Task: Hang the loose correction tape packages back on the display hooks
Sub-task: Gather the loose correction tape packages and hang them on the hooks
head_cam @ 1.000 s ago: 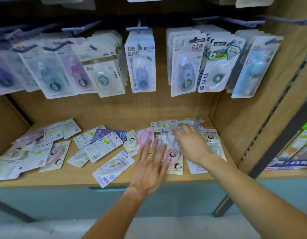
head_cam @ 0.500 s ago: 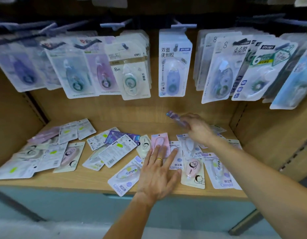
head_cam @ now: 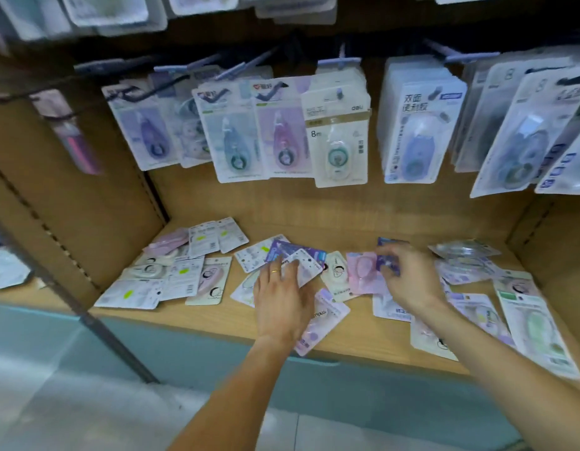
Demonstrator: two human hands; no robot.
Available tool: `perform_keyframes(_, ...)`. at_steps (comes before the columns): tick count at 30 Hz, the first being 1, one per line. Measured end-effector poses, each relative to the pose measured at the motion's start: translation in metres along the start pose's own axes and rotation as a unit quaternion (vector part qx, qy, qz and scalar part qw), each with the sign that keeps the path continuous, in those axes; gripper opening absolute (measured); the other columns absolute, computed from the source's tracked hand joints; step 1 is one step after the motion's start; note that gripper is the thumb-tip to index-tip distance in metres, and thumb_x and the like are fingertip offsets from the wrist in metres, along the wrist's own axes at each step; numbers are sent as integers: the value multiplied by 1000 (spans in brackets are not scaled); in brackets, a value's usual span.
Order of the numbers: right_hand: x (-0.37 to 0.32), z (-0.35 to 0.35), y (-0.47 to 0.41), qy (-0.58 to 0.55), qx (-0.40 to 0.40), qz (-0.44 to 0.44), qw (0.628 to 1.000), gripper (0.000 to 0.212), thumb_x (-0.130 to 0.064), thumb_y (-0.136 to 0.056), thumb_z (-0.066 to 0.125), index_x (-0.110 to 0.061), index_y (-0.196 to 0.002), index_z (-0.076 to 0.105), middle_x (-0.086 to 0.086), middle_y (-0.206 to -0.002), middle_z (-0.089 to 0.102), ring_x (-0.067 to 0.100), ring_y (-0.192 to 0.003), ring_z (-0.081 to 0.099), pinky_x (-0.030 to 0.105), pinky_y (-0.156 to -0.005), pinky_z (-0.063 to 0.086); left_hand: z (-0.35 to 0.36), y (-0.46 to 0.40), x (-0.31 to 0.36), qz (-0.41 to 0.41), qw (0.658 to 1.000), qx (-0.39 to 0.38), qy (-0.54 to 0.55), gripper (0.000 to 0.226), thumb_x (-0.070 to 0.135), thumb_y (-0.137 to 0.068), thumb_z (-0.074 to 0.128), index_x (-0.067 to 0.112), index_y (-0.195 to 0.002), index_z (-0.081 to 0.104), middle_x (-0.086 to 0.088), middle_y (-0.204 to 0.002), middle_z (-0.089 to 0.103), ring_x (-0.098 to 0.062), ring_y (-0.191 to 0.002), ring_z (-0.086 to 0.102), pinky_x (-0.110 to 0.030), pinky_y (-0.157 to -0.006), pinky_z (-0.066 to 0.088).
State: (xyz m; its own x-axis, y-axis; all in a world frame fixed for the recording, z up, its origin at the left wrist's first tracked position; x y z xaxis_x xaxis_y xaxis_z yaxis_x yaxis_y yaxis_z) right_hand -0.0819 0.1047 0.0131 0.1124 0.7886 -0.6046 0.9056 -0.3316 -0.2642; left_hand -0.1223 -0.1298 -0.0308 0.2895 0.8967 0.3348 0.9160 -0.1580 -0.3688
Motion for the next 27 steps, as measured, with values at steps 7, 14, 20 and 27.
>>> perform_keyframes(7, -95, 81, 94, 97, -190, -203, 955, 64, -68, -78, 45, -31, -130, 56, -10, -113, 63, 19, -111, 56, 38, -91, 51, -24, -12, -41, 12, 998, -62, -29, 29, 16, -95, 59, 13, -124, 62, -12, -120, 70, -35, -112, 65, -41, -88, 49)
perform_keyframes(14, -84, 87, 81, 214, -203, -210, 932, 56, -56, -84, 63, -20, -127, 67, 2, -145, 59, 30, -139, 50, 43, -116, 39, -79, -11, -89, -235, 927, 46, 290, 28, 24, -108, 54, 14, -87, 70, 3, -75, 66, -19, -75, 61, -33, -62, 38)
perform_keyframes(20, -112, 79, 104, 112, -169, -214, 956, 80, -37, -89, 70, -25, -158, 31, -5, -164, 33, 13, -148, 33, 29, -116, 36, -52, 3, -66, -241, 907, -114, 326, 11, 22, -96, 72, 15, -96, 79, 5, -97, 78, -15, -100, 73, -26, -85, 51)
perform_keyframes(27, -105, 88, 99, 230, -216, -191, 930, 63, -43, -89, 64, -23, -148, 51, 2, -157, 48, 26, -139, 53, 40, -109, 50, -45, -31, -96, -26, 995, -84, 56, 46, 7, -97, 57, 12, -143, 60, -14, -142, 63, -35, -130, 55, -41, -109, 42)
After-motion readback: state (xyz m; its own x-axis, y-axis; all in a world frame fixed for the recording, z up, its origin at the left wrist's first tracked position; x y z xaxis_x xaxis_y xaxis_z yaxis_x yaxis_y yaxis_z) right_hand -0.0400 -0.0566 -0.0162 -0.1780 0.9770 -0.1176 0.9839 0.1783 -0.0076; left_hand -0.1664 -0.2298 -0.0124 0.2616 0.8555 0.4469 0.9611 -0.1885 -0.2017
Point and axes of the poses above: each hand's wrist, its own y-axis away from the middle knuckle, its own z-axis out of the palm, x = y × z, the point moved 2 cm from there along -y, towards the middle knuckle
